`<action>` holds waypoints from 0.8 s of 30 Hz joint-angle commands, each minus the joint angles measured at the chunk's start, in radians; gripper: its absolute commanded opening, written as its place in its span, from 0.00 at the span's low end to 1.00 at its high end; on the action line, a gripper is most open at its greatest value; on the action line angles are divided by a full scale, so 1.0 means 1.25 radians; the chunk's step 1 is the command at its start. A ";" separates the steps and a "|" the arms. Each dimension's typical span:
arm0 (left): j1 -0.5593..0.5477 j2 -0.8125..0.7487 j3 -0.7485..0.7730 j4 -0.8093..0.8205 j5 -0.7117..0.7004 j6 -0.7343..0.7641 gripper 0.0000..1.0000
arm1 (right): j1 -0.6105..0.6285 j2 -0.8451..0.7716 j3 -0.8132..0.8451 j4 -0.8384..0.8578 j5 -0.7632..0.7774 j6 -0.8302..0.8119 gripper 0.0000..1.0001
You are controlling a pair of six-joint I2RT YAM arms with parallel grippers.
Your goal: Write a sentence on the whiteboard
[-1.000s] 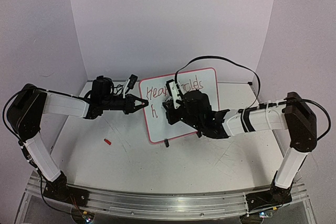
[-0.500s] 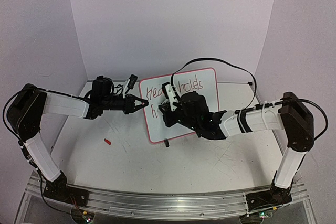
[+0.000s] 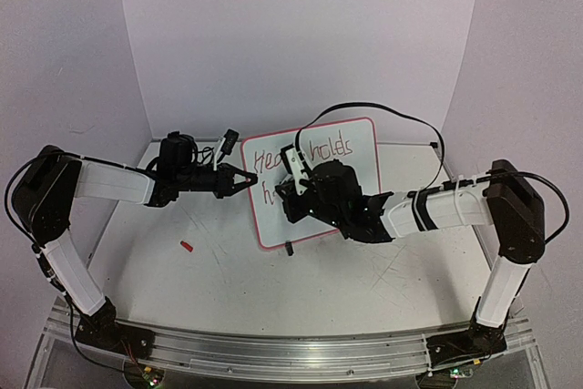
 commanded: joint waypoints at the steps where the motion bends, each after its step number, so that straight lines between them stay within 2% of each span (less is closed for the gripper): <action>1: 0.011 0.005 0.014 -0.039 -0.125 0.109 0.00 | -0.003 -0.002 -0.004 -0.015 0.032 0.001 0.00; 15: 0.012 0.004 0.014 -0.041 -0.126 0.111 0.00 | -0.006 0.002 0.020 -0.046 0.083 -0.009 0.00; 24: 0.011 0.004 0.014 -0.042 -0.126 0.110 0.00 | -0.012 -0.015 0.032 0.009 0.128 -0.030 0.00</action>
